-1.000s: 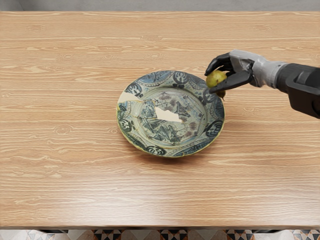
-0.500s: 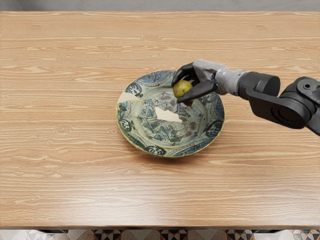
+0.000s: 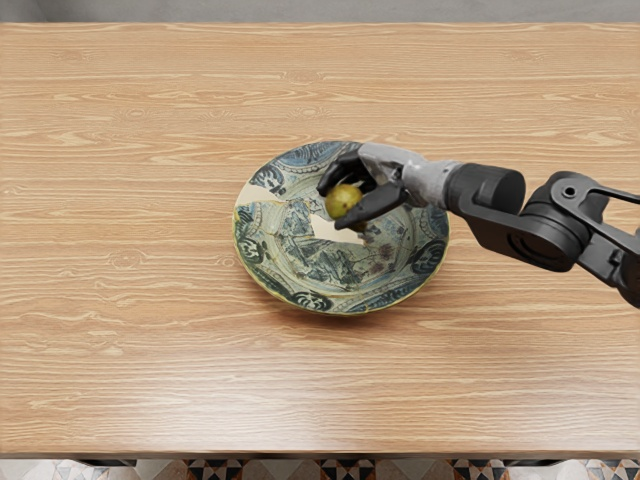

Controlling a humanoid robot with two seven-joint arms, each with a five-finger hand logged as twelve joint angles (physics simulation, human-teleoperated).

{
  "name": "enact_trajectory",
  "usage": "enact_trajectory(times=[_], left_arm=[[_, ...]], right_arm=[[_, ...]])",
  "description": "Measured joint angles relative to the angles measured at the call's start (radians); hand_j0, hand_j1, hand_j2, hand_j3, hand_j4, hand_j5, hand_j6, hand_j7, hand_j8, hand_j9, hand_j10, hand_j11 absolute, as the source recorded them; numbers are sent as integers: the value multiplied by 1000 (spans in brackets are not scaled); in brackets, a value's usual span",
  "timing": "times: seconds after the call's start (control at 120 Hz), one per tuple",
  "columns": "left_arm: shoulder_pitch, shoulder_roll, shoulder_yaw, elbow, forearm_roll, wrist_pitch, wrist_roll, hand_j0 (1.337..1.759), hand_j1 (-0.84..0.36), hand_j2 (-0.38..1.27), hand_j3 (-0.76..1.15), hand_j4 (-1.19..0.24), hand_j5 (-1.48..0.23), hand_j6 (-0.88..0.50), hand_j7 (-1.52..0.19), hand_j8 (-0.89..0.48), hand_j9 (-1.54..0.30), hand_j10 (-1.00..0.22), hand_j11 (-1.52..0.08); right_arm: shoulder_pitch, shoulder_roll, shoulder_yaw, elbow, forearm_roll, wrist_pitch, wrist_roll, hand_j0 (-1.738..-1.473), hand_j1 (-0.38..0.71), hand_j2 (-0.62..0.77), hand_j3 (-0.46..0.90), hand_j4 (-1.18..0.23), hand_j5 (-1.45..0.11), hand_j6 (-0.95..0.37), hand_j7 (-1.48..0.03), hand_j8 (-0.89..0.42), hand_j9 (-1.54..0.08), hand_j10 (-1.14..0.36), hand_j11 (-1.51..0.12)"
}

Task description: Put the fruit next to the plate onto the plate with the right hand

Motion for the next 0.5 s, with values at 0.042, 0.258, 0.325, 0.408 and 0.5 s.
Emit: enact_trajectory(times=[0.042,0.258,0.325,0.408,0.5], left_arm=[[0,0,0,0,0,0,0,1658,325,4,0,-21,-27,-21,-27,-21,-27,-21,-27],[0,0,0,0,0,0,0,1658,325,4,0,-21,-27,-21,-27,-21,-27,-21,-26],[0,0,0,0,0,0,0,1658,325,4,0,-21,-27,-21,-27,-21,-27,-21,-26],[0,0,0,0,0,0,0,1658,325,4,0,-21,-27,-21,-27,-21,-27,-21,-26],[0,0,0,0,0,0,0,1658,325,4,0,-21,-27,-21,-27,-21,-27,-21,-26]], right_arm=[[0,1,0,0,2,0,0,-1650,266,72,0,-607,-794,-513,-792,-377,-797,-506,-802],[0,2,0,-1,13,14,-4,-1655,127,-19,0,-429,-561,-409,-560,-350,-562,-396,-563],[0,1,0,0,15,21,-4,-1656,84,-28,0,-385,-503,-370,-501,-327,-503,-361,-504],[1,-1,4,0,24,31,-5,-1657,33,-34,0,-334,-436,-325,-435,-296,-436,-318,-437],[1,-10,11,0,57,50,-5,-1657,-53,-30,0,-257,-335,-251,-334,-233,-335,-247,-335]])
